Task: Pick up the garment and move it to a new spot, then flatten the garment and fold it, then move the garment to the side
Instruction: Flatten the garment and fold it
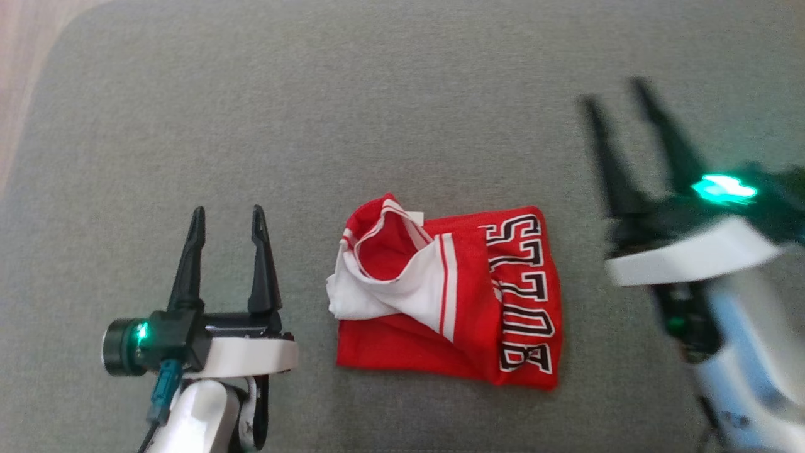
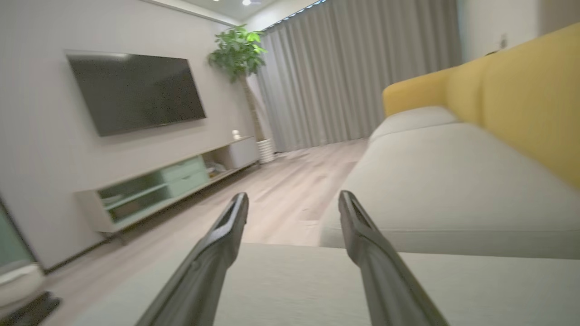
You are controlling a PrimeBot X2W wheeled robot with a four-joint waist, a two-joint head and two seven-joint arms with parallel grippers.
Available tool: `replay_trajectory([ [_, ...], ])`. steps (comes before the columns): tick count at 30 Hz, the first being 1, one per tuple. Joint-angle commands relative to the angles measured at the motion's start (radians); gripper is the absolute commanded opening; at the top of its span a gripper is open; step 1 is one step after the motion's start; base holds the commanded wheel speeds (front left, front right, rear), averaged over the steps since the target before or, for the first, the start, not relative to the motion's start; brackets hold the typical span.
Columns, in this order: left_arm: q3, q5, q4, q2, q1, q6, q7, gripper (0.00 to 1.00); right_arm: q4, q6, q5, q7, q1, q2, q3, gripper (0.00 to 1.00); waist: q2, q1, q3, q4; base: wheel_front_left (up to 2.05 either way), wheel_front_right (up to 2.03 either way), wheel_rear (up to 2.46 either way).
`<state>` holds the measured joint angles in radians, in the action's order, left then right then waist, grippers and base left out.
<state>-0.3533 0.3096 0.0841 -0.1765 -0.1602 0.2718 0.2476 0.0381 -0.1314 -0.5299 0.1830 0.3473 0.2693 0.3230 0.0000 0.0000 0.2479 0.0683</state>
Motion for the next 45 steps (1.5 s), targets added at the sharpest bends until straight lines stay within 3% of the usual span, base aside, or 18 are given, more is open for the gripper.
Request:
replay_trajectory([
  [1, 0.041, -0.001, -0.036, -0.021, -0.016, 0.007, 0.0, 1.0, -0.03, 0.001, 0.025, -0.004, -0.052, 0.006, -0.035, 1.0, 0.0, 0.0, -0.005, -0.014, 0.0, 0.0, 0.0],
  [6, 0.051, -0.003, -0.047, -0.044, 0.001, 0.02, -0.018, 1.0, -0.067, 0.001, 0.118, -0.052, -0.199, 0.003, -0.247, 1.0, 0.0, 0.0, -0.012, -0.049, 0.0, 0.0, 0.0],
  [10, 0.057, -0.007, -0.056, -0.068, 0.017, 0.028, -0.04, 1.0, -0.128, 0.001, 0.161, -0.098, -0.293, -0.028, -0.329, 1.0, 0.0, 0.0, -0.02, -0.077, 0.0, 0.0, 0.0],
  [17, 0.068, -0.005, -0.078, -0.094, 0.038, 0.041, -0.071, 1.0, -0.221, 0.001, 0.189, -0.156, -0.37, -0.089, -0.343, 1.0, 0.0, 0.0, -0.023, -0.101, 0.0, 0.0, 0.0],
  [30, 0.06, -0.002, -0.086, -0.097, 0.034, 0.048, -0.08, 1.0, -0.254, 0.001, 0.19, -0.197, -0.369, -0.091, -0.346, 1.0, 0.0, 0.0, -0.018, -0.094, 0.0, 0.0, 0.0],
  [31, 0.059, -0.002, -0.086, -0.097, 0.034, 0.049, -0.08, 1.0, -0.253, 0.001, 0.188, -0.2, -0.367, -0.088, -0.343, 0.84, 0.0, 0.0, -0.018, -0.093, 0.0, 0.0, 0.0],
  [32, 0.057, -0.002, -0.087, -0.097, 0.033, 0.049, -0.08, 1.0, -0.251, 0.001, 0.186, -0.204, -0.365, -0.086, -0.34, 0.02, 0.0, 0.0, -0.018, -0.091, 0.0, 0.0, 0.0],
  [37, 0.049, -0.003, -0.086, -0.093, 0.024, 0.049, -0.078, 1.0, -0.209, 0.001, 0.166, -0.245, -0.351, -0.082, -0.246, 0.0, 0.0, 0.0, -0.007, -0.081, 0.0, 0.0, 0.0],
  [45, 0.031, -0.001, -0.072, -0.075, -0.001, 0.044, -0.065, 1.0, -0.035, 0.001, 0.05, -0.285, -0.292, -0.088, 0.091, 0.0, 0.0, 0.0, 0.013, -0.041, 0.0, 0.0, 0.0],
])
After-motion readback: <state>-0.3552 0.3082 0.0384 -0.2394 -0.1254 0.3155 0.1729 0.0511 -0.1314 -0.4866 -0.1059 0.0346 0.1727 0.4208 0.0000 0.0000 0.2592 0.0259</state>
